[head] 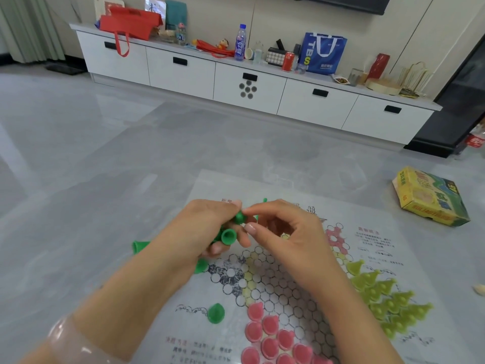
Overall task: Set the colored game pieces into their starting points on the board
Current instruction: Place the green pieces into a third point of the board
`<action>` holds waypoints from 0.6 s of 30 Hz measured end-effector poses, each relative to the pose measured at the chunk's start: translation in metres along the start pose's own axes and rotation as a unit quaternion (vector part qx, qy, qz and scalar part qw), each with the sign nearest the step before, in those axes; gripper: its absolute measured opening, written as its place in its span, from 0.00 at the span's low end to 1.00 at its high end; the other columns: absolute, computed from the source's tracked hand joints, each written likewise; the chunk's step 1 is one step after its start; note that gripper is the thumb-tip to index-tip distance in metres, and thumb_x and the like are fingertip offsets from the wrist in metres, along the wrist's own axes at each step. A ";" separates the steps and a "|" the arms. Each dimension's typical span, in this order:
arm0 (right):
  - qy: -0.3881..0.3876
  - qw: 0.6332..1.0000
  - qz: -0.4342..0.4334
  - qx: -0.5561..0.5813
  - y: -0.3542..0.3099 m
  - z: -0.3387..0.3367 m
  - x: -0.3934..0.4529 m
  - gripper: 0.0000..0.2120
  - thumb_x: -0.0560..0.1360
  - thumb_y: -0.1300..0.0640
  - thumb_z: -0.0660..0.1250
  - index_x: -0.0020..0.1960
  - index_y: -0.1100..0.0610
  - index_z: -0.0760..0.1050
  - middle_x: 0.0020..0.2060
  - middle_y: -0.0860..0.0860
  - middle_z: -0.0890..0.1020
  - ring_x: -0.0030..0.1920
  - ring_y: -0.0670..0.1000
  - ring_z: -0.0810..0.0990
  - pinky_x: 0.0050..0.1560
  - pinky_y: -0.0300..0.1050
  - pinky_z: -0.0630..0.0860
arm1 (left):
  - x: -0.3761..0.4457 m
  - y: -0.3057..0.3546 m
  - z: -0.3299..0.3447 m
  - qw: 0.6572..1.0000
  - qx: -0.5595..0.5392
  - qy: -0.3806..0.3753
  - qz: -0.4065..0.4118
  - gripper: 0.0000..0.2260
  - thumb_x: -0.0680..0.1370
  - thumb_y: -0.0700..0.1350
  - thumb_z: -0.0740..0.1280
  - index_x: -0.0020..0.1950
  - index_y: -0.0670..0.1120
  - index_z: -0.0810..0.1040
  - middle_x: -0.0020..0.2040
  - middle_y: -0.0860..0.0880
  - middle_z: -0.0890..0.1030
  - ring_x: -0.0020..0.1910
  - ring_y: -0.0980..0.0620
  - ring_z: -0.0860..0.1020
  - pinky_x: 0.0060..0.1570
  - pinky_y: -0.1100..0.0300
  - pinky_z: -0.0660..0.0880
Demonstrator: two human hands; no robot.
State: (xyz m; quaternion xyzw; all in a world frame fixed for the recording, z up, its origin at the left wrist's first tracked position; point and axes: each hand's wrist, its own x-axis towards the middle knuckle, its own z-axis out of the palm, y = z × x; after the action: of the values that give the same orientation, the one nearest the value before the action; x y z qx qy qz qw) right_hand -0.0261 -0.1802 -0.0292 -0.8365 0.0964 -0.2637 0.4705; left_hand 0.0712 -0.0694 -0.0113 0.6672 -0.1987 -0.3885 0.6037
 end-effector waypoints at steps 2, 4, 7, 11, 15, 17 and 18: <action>0.008 0.999 -0.023 -0.024 0.001 0.000 0.001 0.08 0.66 0.50 0.71 0.44 0.41 0.80 0.33 0.43 0.77 0.31 0.45 0.71 0.33 0.32 0.69 | 0.000 -0.001 0.002 1.000 0.027 0.007 0.011 0.15 0.79 0.44 0.58 0.37 0.41 0.78 0.25 0.47 0.78 0.17 0.56 0.60 0.18 0.69 0.56; 0.011 0.997 -0.042 -0.056 0.000 0.002 0.001 0.07 0.66 0.51 0.71 0.44 0.42 0.79 0.32 0.43 0.77 0.32 0.44 0.72 0.34 0.32 0.70 | 0.001 -0.002 0.003 0.998 0.060 0.011 0.012 0.15 0.78 0.43 0.57 0.37 0.42 0.79 0.24 0.48 0.78 0.18 0.55 0.61 0.19 0.69 0.57; 0.039 0.992 -0.071 -0.094 0.002 0.005 0.000 0.05 0.68 0.52 0.69 0.43 0.48 0.80 0.32 0.40 0.76 0.35 0.43 0.74 0.35 0.31 0.71 | 0.001 -0.003 0.003 0.994 0.110 0.004 0.020 0.14 0.79 0.46 0.57 0.39 0.46 0.80 0.25 0.49 0.79 0.19 0.56 0.62 0.19 0.68 0.60; 0.119 0.989 -0.009 -0.089 0.008 -0.002 0.002 0.05 0.70 0.57 0.70 0.41 0.48 0.77 0.37 0.43 0.78 0.39 0.43 0.76 0.39 0.31 0.73 | 0.006 -0.007 -0.002 0.976 0.199 0.040 0.074 0.09 0.79 0.48 0.58 0.47 0.55 0.78 0.26 0.52 0.80 0.24 0.56 0.69 0.22 0.70 0.67; 0.277 0.949 0.055 -0.140 0.021 -0.017 0.003 0.05 0.73 0.59 0.66 0.43 0.49 0.76 0.41 0.44 0.76 0.42 0.43 0.75 0.41 0.33 0.71 | 0.010 -0.010 -0.011 0.883 0.425 0.128 0.151 0.10 0.79 0.50 0.54 0.53 0.55 0.75 0.36 0.52 0.80 0.34 0.57 0.77 0.36 0.64 0.74; 0.272 0.947 0.061 -0.158 0.026 -0.019 0.003 0.05 0.73 0.59 0.66 0.45 0.49 0.76 0.42 0.43 0.75 0.45 0.45 0.75 0.44 0.35 0.70 | 0.010 -0.012 -0.012 0.814 0.533 0.145 0.178 0.13 0.79 0.51 0.51 0.57 0.54 0.73 0.42 0.49 0.79 0.45 0.48 0.78 0.44 0.57 0.74; 0.249 0.952 0.060 -0.167 0.027 -0.018 0.004 0.05 0.73 0.58 0.66 0.45 0.49 0.76 0.43 0.41 0.73 0.46 0.45 0.74 0.46 0.35 0.70 | 0.010 -0.012 -0.013 0.800 0.554 0.142 0.184 0.14 0.79 0.52 0.51 0.58 0.53 0.72 0.43 0.49 0.79 0.46 0.46 0.77 0.46 0.55 0.74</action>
State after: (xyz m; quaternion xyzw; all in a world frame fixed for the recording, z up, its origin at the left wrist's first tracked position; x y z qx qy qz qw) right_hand -0.0300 -0.2097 -0.0431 -0.8035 0.3033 -0.4155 0.2996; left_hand 0.0849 -0.0662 -0.0264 0.8865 -0.4108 0.0052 0.2129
